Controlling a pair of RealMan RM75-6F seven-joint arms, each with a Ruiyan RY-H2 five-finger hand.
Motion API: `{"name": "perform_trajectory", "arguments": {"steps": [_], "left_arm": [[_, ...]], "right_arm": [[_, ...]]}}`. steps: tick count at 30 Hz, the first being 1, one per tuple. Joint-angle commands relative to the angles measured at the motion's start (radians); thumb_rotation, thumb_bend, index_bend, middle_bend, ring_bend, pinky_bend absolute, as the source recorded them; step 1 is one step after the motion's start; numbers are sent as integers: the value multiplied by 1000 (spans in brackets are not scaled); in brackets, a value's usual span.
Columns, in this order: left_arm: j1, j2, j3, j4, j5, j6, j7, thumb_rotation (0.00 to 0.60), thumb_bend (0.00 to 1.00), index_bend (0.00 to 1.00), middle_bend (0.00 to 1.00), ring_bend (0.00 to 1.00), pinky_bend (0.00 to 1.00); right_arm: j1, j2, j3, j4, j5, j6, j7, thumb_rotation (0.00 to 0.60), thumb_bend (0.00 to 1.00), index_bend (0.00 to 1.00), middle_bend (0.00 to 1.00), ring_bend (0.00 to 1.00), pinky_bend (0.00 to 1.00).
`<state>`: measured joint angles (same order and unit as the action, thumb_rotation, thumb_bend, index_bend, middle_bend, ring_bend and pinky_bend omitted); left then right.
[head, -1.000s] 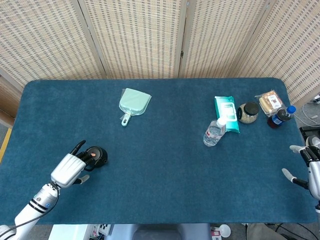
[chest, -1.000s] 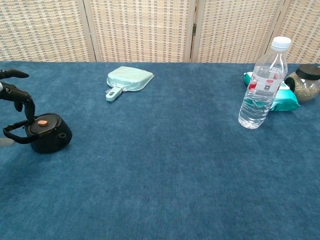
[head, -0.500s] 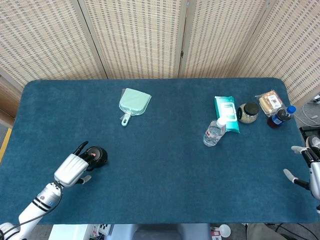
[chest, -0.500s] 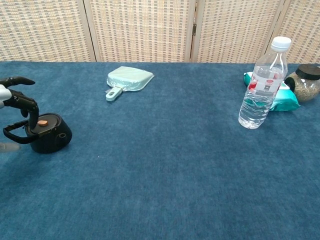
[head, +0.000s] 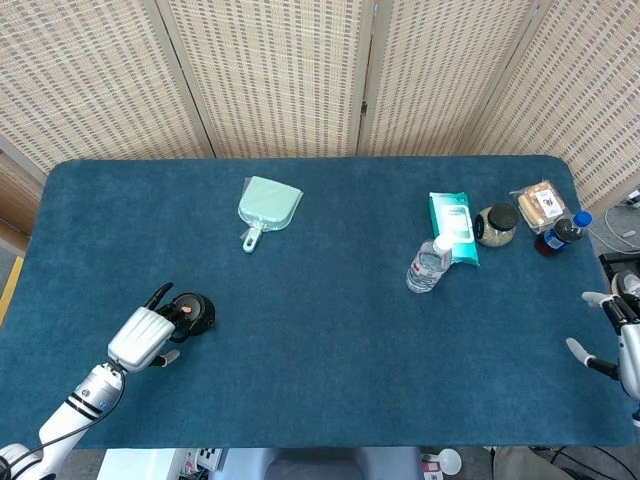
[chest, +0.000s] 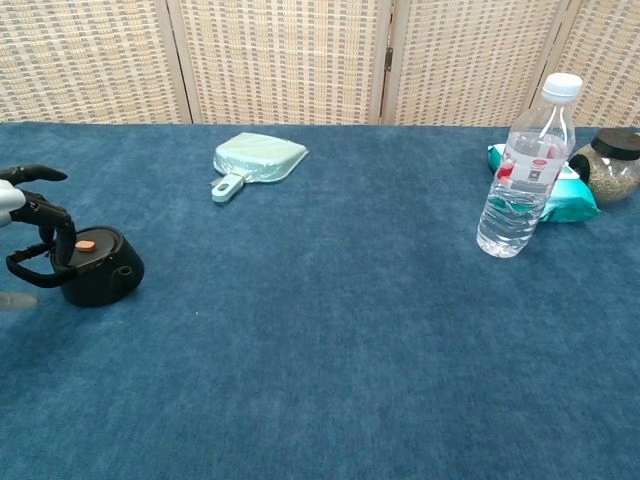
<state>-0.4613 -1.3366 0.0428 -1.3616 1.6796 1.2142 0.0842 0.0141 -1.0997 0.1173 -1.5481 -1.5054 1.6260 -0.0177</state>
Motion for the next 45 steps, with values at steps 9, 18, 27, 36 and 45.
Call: {"name": "perform_trajectory", "arguments": {"steps": [9,18,27,36,45], "left_arm": [[0,-20,10,39,2,3,-22,600,173,464,437,383,0],[1,-24,16,59,5,9,-31,600,173,468,439,383,0],[1,-28,21,67,1,5,-39,600,173,480,455,383,0],[2,-34,23,80,-2,6,-41,600,173,519,495,384,0],[8,-42,32,73,4,14,-37,600,173,529,507,384,0]], "right_arm": [[0,24,27,-25,-1,34,-23,600,129,322,401,292,318],[-2,30,23,-37,2,28,-29,600,129,322,401,288,316],[-5,31,23,-38,1,31,-27,600,130,322,401,288,316],[-6,32,22,-39,0,33,-25,600,130,322,401,288,316],[-16,29,17,-33,-4,43,-16,600,129,322,401,288,316]]}}
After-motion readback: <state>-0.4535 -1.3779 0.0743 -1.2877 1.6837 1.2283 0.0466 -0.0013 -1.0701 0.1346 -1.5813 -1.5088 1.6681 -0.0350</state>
